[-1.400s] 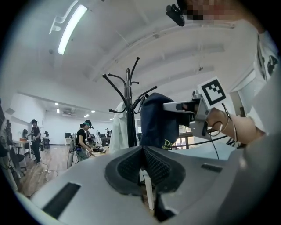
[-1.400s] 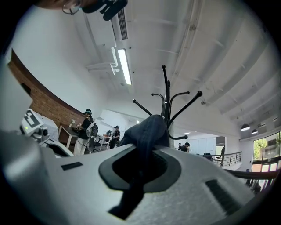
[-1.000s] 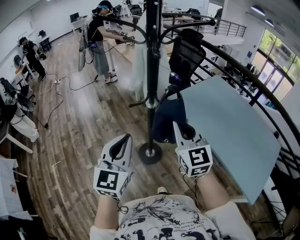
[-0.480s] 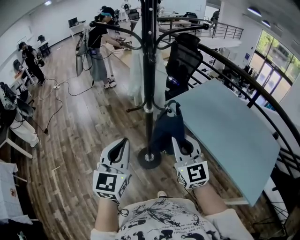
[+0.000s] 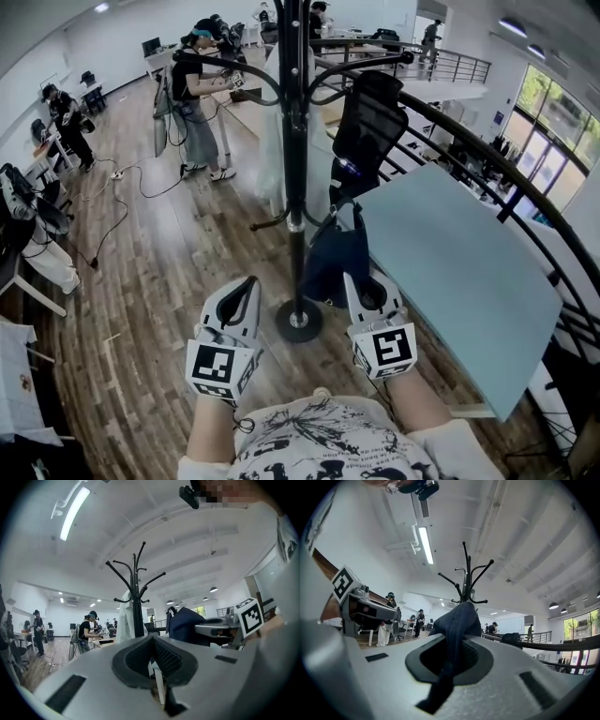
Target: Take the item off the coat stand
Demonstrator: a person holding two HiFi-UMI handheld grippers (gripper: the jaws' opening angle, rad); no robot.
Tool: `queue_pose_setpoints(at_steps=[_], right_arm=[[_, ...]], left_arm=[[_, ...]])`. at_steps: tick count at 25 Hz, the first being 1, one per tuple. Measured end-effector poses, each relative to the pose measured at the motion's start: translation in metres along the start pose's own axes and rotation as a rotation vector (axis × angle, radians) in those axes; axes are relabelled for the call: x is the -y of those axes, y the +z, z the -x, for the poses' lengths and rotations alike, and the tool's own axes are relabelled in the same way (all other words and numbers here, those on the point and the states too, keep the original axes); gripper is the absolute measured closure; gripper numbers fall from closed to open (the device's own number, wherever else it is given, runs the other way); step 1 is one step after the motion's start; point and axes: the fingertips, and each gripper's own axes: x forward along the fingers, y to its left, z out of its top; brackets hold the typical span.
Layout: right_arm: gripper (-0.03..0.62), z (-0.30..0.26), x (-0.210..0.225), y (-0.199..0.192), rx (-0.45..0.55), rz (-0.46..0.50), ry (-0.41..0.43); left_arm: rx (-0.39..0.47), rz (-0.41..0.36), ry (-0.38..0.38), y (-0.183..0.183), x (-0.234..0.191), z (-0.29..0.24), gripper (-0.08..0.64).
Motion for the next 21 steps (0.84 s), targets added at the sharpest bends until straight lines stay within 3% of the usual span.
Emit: queue_pose_setpoints(at_steps=[21], right_arm=[[0.586,-0.024,0.021,-0.006,0.005,0.002,0.019]], left_arm=[[-0.010,0.012,0.037,-0.001,-0.011,-0.026,0.555]])
